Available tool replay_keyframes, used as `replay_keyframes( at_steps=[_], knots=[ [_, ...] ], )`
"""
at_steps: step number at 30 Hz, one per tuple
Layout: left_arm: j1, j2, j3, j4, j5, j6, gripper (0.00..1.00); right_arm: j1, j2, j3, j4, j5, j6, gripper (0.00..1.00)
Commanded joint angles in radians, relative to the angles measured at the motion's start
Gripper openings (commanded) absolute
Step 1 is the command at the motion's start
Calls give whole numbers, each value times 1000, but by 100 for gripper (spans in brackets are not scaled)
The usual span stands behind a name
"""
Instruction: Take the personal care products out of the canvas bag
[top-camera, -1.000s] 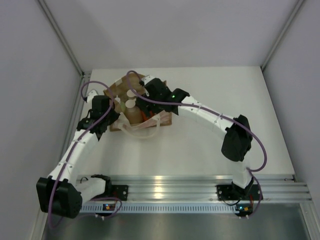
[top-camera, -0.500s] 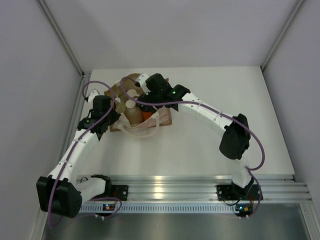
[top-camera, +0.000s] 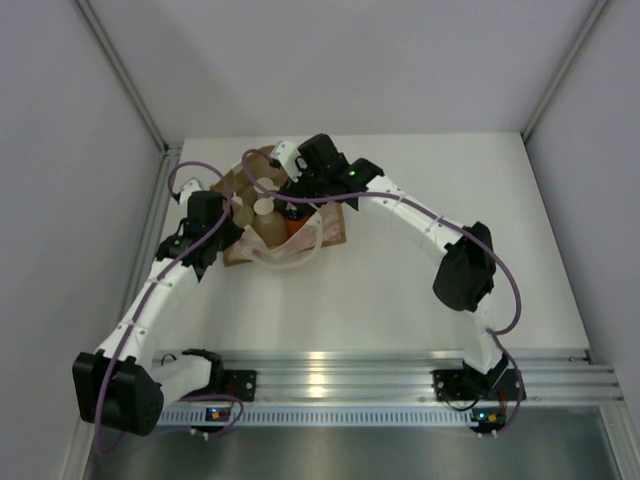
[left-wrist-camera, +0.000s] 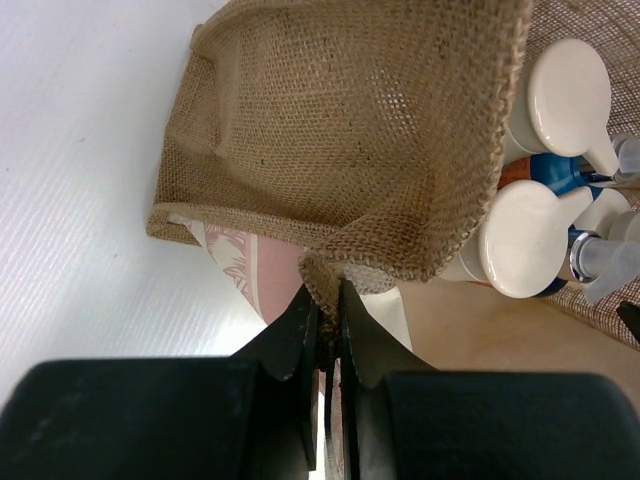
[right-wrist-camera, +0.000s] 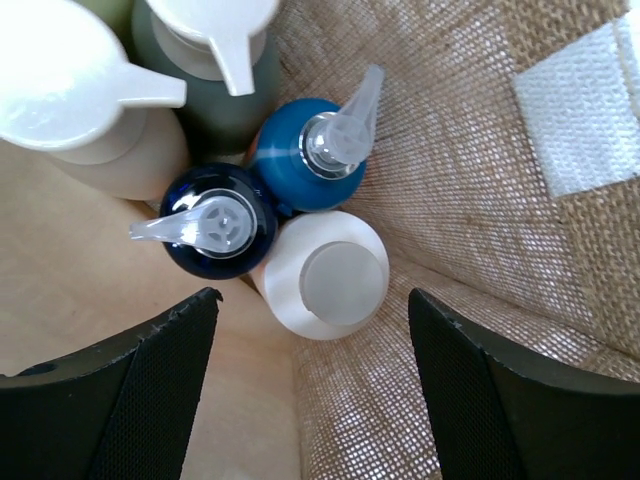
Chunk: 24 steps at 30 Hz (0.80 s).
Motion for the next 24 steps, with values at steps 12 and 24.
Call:
replay_keyframes(
  at_steps=[12,24],
  knots=[
    [-3,71,0,-114,-4,72,0,-38,74,244,-33,116,304,77],
    [-3,84,20,-116,-31,91,0,-36,133,215,-91,49,688,56]
  ],
)
